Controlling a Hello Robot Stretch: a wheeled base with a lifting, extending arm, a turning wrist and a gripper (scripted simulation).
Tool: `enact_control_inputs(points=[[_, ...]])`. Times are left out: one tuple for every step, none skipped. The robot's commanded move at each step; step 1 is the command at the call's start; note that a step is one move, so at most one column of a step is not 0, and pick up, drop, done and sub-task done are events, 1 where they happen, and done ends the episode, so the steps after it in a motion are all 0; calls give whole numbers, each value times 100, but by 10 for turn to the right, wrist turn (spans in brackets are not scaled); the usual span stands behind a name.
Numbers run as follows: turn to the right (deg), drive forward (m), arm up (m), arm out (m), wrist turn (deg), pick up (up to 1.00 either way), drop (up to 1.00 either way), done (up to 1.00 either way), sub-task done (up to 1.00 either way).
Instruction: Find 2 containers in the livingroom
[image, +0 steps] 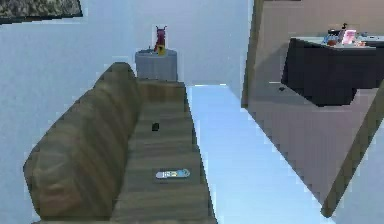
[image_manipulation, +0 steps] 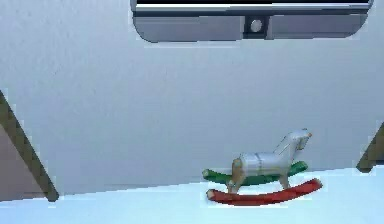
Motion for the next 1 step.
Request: enact_control_inputs(points=[[450,0,0,0,0,0,0,0,0]])
